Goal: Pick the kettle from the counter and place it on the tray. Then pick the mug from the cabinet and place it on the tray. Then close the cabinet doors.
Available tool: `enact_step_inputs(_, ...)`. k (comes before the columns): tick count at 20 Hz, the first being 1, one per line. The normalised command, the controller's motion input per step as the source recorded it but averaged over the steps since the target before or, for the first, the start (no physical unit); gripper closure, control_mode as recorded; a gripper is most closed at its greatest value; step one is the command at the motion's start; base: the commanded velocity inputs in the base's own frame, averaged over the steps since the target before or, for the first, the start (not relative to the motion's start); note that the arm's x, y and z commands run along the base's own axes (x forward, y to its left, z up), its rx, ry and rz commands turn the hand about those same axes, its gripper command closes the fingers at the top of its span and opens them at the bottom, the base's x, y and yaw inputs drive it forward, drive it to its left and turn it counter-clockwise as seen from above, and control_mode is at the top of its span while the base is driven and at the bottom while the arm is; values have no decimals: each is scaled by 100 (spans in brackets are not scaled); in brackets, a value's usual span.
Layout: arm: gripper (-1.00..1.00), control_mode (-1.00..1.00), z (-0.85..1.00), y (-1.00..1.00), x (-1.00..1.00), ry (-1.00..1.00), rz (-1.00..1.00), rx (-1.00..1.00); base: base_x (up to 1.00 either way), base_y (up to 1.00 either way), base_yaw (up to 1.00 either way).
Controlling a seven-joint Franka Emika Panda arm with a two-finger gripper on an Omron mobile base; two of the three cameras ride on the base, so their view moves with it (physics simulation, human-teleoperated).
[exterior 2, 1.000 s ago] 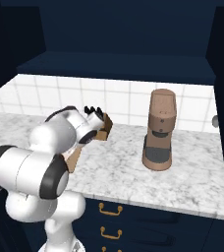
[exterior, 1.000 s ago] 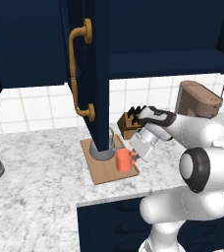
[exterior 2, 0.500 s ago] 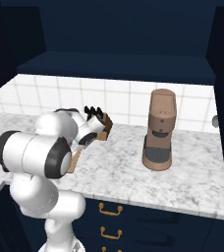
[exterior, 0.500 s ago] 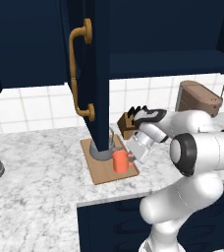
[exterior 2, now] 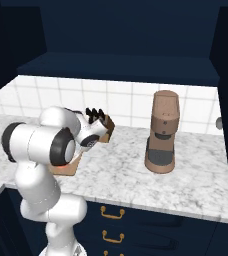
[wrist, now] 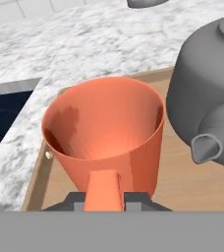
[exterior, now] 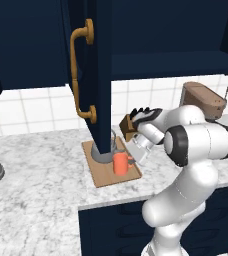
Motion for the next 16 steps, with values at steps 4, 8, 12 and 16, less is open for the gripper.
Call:
enact_step_inputs(4,100,-100,-28,10,14,0,0,0,0,0,0)
enact_step_inputs(8,100,-100,-31,18,5,0,0,0,0,0,0)
enact_step_inputs(12,-100,-100,-33,19,0,0,0,0,0,0,0)
enact_step_inputs(16,-100,-100,-13,8,-1,-1,0,0,0,0,0)
